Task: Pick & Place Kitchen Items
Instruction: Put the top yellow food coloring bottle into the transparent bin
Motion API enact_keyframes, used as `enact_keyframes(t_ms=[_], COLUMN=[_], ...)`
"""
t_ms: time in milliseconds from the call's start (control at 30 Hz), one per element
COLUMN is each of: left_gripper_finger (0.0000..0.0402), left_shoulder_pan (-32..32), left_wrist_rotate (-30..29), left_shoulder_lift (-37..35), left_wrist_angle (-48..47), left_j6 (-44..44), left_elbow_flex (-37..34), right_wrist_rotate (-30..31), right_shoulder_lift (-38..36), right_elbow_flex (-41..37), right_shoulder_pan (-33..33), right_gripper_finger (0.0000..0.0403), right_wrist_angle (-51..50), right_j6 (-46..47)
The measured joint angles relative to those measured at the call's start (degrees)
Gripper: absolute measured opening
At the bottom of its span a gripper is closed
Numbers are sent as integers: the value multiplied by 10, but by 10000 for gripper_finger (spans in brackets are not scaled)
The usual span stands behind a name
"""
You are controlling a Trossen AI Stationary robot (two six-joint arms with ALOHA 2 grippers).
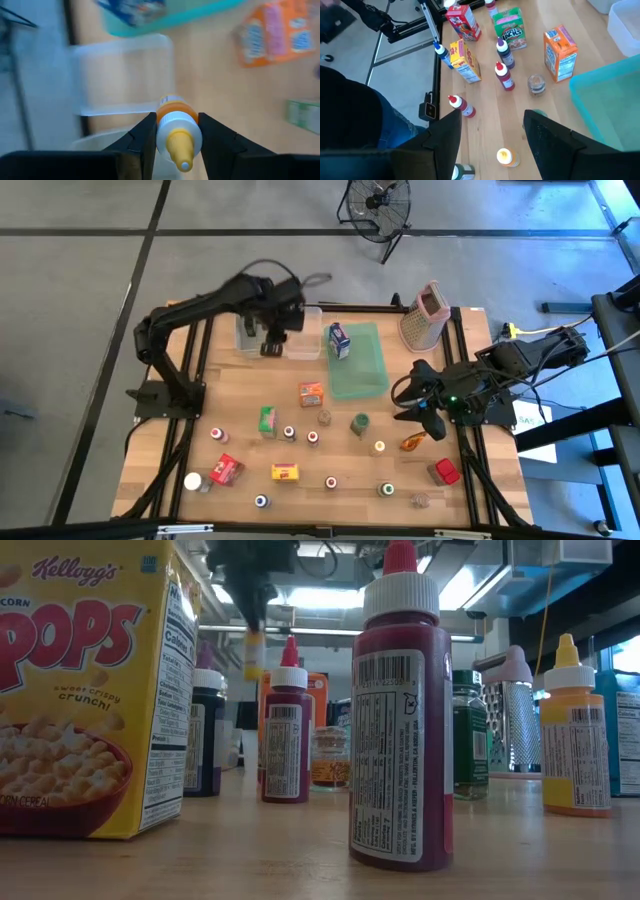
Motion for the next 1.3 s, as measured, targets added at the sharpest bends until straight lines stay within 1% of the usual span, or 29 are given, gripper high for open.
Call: enact_keyframes(t_ms=[100,200,300,367,467,633,767,967,1100,1300], left_gripper_finger=[118,118,118,118,118,118,118,118,118,118], left_shoulder_pan=[35,78,115,133,148,161,164,171,183,202], left_wrist_rotate=[-1,1,4,17,39,47,59,62,74,84], left_shoulder_lift=[4,19,50,76,112,145,159,186,202,204], left_wrist_angle=[6,13,19,21,29,51,80,85,92,112], left_j6=[26,30,25,18,16,6,7,0,-21,-62], left_elbow_flex=[31,51,69,76,82,83,84,84,84,84], right_wrist_rotate=[0,5,11,15,15,15,15,15,15,14], right_shoulder_lift=[1,4,6,7,7,8,8,8,8,8], right_elbow_flex=[0,0,0,0,0,0,0,0,0,0], right_shoulder_pan=[0,0,-1,-2,-8,-10,-13,-15,-15,-15], right_gripper_finger=[218,218,218,218,218,218,218,218,218,218], right_wrist_angle=[5,11,22,24,27,27,24,22,15,9], right_j6=[0,-5,-7,-10,-11,-11,-11,-11,-11,-13])
